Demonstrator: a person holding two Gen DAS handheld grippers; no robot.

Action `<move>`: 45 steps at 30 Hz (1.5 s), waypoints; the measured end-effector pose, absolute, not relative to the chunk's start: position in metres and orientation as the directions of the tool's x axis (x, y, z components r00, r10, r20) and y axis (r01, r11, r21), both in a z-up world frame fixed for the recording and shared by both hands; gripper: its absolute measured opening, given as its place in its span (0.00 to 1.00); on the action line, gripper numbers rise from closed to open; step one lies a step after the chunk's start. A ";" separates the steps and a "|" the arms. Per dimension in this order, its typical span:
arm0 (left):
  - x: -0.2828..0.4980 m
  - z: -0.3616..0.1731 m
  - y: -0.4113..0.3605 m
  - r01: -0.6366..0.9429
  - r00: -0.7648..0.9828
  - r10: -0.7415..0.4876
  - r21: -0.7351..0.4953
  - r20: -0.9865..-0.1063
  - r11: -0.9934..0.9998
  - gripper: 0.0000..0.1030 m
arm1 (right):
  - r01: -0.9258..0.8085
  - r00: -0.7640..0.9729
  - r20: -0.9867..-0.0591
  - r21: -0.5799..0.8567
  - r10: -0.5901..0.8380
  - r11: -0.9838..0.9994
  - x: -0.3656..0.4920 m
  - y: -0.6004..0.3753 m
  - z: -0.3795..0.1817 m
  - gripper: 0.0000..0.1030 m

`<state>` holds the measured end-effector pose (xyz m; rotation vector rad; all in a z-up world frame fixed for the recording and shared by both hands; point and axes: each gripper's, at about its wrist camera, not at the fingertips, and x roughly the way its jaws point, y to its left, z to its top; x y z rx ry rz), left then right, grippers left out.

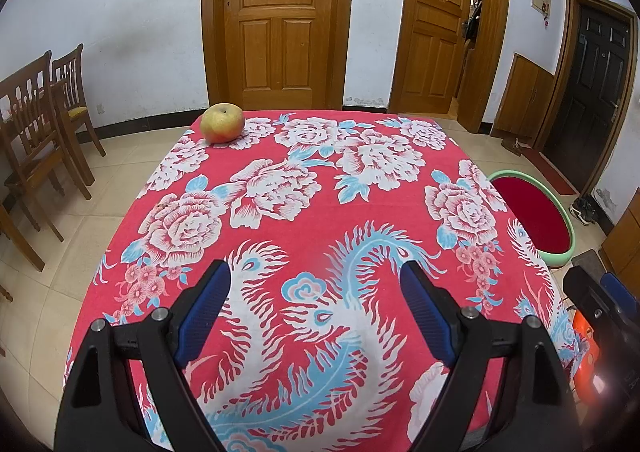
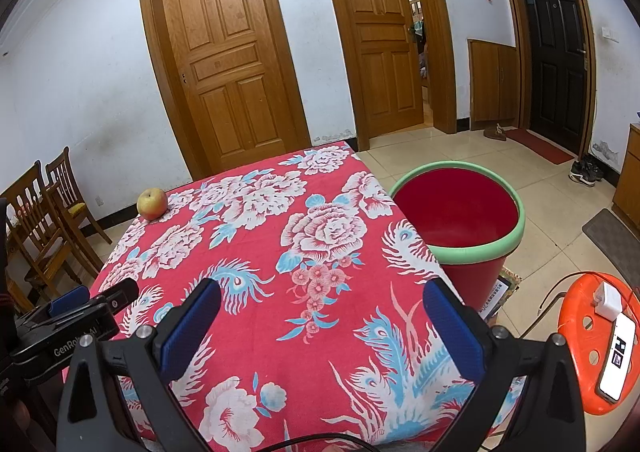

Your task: Collect trash

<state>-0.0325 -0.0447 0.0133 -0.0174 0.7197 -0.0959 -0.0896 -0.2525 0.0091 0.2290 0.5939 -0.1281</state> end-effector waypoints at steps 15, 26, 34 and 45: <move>-0.032 0.013 -0.044 0.084 0.748 -0.096 -0.049 -0.656 0.995 0.83 | 0.185 0.822 -0.566 0.176 -0.054 0.967 -0.090 -0.253 0.009 1.00; -0.034 0.013 -0.044 0.081 0.748 -0.095 -0.052 -0.657 0.995 0.83 | 0.181 0.822 -0.567 0.172 -0.053 0.968 -0.090 -0.251 0.011 1.00; -0.033 0.013 -0.044 0.081 0.748 -0.095 -0.052 -0.657 0.995 0.83 | 0.182 0.822 -0.567 0.173 -0.053 0.968 -0.090 -0.250 0.011 1.00; -0.033 0.013 -0.043 0.082 0.747 -0.097 -0.053 -0.657 0.995 0.83 | 0.181 0.822 -0.567 0.172 -0.053 0.968 -0.090 -0.250 0.011 1.00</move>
